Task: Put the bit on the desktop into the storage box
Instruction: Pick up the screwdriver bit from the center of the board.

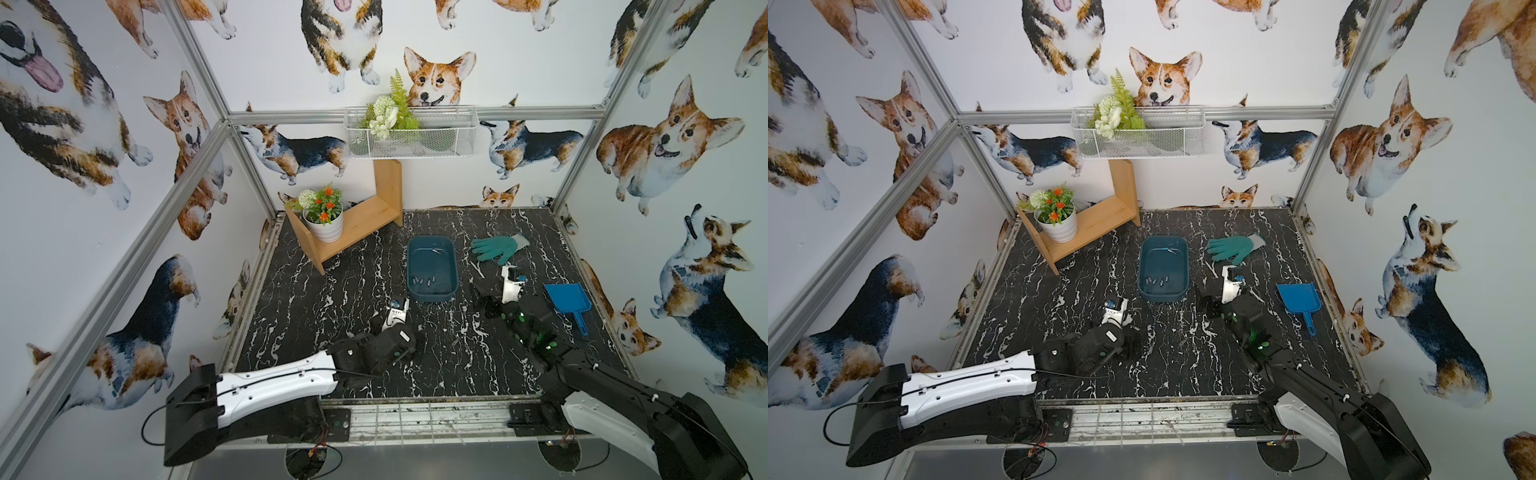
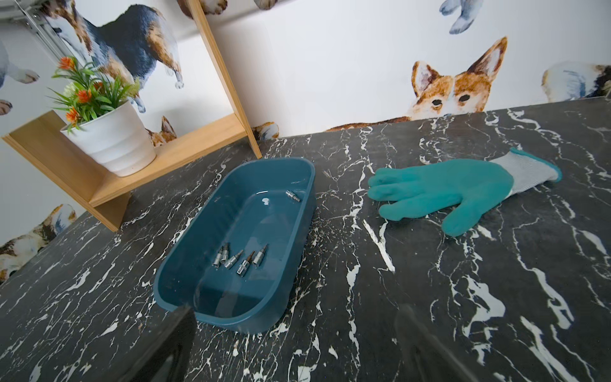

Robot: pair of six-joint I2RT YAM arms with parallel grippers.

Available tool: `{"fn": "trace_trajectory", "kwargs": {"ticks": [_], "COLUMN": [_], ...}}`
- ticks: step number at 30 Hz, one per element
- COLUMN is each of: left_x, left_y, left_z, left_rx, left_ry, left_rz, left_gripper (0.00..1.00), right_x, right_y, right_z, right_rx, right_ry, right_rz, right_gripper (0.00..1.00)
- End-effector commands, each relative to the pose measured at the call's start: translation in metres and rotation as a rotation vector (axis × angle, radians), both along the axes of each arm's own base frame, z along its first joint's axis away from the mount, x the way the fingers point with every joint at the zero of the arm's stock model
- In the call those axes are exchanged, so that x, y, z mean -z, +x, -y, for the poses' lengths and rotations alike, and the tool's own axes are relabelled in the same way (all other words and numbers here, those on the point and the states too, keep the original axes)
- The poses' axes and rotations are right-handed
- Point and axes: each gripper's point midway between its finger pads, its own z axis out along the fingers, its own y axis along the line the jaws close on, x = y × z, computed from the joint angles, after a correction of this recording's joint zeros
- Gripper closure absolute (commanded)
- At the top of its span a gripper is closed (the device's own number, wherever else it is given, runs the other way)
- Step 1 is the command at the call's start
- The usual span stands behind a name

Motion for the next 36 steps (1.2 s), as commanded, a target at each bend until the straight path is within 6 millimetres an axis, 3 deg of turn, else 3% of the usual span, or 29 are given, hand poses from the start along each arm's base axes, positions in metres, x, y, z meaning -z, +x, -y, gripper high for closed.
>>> {"fn": "trace_trajectory", "kwargs": {"ticks": [1, 9, 10, 16, 36], "left_x": [0.006, 0.039, 0.032, 0.051, 0.100], "left_y": [0.002, -0.004, -0.002, -0.006, -0.010], "left_z": [0.002, 0.030, 0.040, 0.055, 0.051], "left_rx": [-0.053, 0.009, 0.016, 0.049, 0.051], "left_ry": [0.022, 0.061, 0.043, 0.085, 0.178], "left_rz": [-0.002, -0.095, -0.094, -0.133, -0.207], "left_gripper": [0.01, 0.05, 0.06, 0.13, 0.28], "right_x": [-0.008, -0.003, -0.003, -0.002, -0.003], "right_y": [0.002, 0.004, 0.004, 0.002, -0.002], "right_z": [0.009, 0.017, 0.018, 0.026, 0.030], "right_rx": [0.058, 0.112, 0.115, 0.153, 0.162], "right_ry": [0.047, 0.051, 0.050, 0.045, 0.055], "right_rz": [0.039, 0.020, 0.021, 0.037, 0.068], "right_gripper": [0.00, 0.00, 0.00, 0.00, 0.00]}}
